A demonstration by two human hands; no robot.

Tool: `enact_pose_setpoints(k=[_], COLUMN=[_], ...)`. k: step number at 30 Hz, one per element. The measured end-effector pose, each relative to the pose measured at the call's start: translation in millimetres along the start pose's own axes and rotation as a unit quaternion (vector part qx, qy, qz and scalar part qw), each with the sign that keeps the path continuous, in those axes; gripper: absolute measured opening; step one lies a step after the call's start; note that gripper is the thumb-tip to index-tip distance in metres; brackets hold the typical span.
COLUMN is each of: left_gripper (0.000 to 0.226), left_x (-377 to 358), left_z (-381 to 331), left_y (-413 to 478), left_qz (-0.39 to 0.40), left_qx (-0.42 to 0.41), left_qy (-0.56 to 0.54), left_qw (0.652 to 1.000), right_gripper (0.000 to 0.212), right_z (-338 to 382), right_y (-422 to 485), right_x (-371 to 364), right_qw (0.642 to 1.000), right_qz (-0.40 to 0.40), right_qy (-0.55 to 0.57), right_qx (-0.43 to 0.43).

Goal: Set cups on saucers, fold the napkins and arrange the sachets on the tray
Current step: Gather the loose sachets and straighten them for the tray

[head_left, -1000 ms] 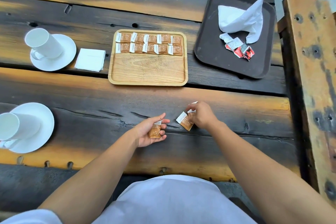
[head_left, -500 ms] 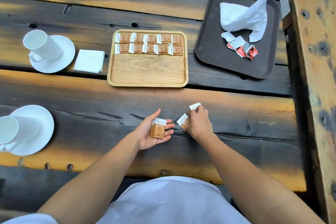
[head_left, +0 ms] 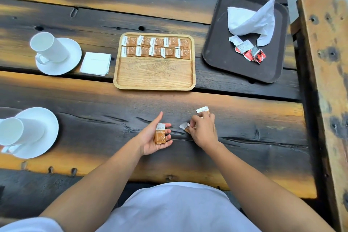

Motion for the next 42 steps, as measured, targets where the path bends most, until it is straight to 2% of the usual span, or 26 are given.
enact_pose_setpoints(k=[1,2,4,5,7,9,12,17,19,21,23,26,29,32,39,42], left_gripper=[0.068,0.069,0.067,0.065,0.063,0.064,0.067,0.05,0.044,0.039,0.034,0.029,0.03,0.034,0.041,0.041], left_x=[2.0,3.5,4.8,4.5,1.6,-3.0,-12.3,-17.8,-15.9,-13.8,-11.1,-4.8,-2.3,-3.9,-0.9,1.2], left_z=[0.9,1.8,3.4,4.5,6.2,7.4,7.3,7.0,9.8,11.6,11.7,12.4,13.4,13.3,8.2,6.6], left_y=[0.2,0.4,0.7,0.6,0.2,-1.1,-5.6,-6.9,-4.0,-1.9,-0.3,0.4,0.4,-1.2,-5.1,-6.0], left_qz=[-0.005,-0.008,-0.007,-0.003,0.011,0.025,0.053,0.04,0.011,-0.002,-0.003,-0.01,-0.012,-0.002,0.02,0.013], left_qx=[-0.001,-0.003,-0.005,-0.006,-0.008,-0.012,-0.014,-0.024,-0.012,-0.002,0.008,0.018,0.022,0.027,0.031,0.022], left_qy=[0.0,-0.003,-0.014,-0.019,-0.017,-0.006,-0.015,-0.003,0.041,0.06,0.062,0.051,0.044,0.042,0.013,0.014], left_qw=[1.0,1.0,1.0,1.0,1.0,1.0,0.998,0.999,0.999,0.998,0.998,0.999,0.999,0.999,0.999,1.0], right_gripper=[0.017,0.021,0.025,0.025,0.021,0.015,0.016,0.026,0.037,0.05,0.047,0.01,0.035,0.047,0.042,0.025], right_z=[1.0,3.1,13.0,18.7,32.3,46.1,58.6,57.9,53.5,43.5,24.6,-6.8,-31.1,-40.3,-37.8,-40.8], right_y=[0.9,1.9,0.7,-1.2,-5.0,-9.5,-12.3,-9.6,-7.4,-4.4,0.0,4.9,7.9,16.1,33.8,38.8], right_x=[3.7,7.5,13.2,14.6,16.0,13.3,4.2,-4.9,-5.2,-1.7,5.4,17.2,21.2,19.6,14.7,12.7], right_qw=[0.995,0.974,0.884,0.843,0.808,0.802,0.828,0.934,0.955,0.969,0.976,0.982,0.984,0.986,0.978,0.97], right_qz=[-0.008,-0.009,0.014,0.034,0.079,0.114,0.124,0.099,0.102,0.063,0.008,-0.024,-0.023,-0.011,-0.017,-0.001], right_qy=[0.09,0.208,0.436,0.504,0.556,0.56,0.522,0.328,0.259,0.211,0.175,0.118,0.08,0.054,0.047,0.075], right_qx=[-0.041,-0.092,-0.169,-0.184,-0.182,-0.173,-0.162,-0.106,-0.097,-0.109,-0.129,-0.148,-0.158,-0.156,-0.201,-0.231])
Point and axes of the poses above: each hand's wrist, its own y-axis towards the middle knuckle, its own x-axis out of the back of the hand, z = x × y, the point moved 3 cm from there along y, towards the middle knuckle, and after that the axes turned 8 degrees about x, right-handed, at the moved point
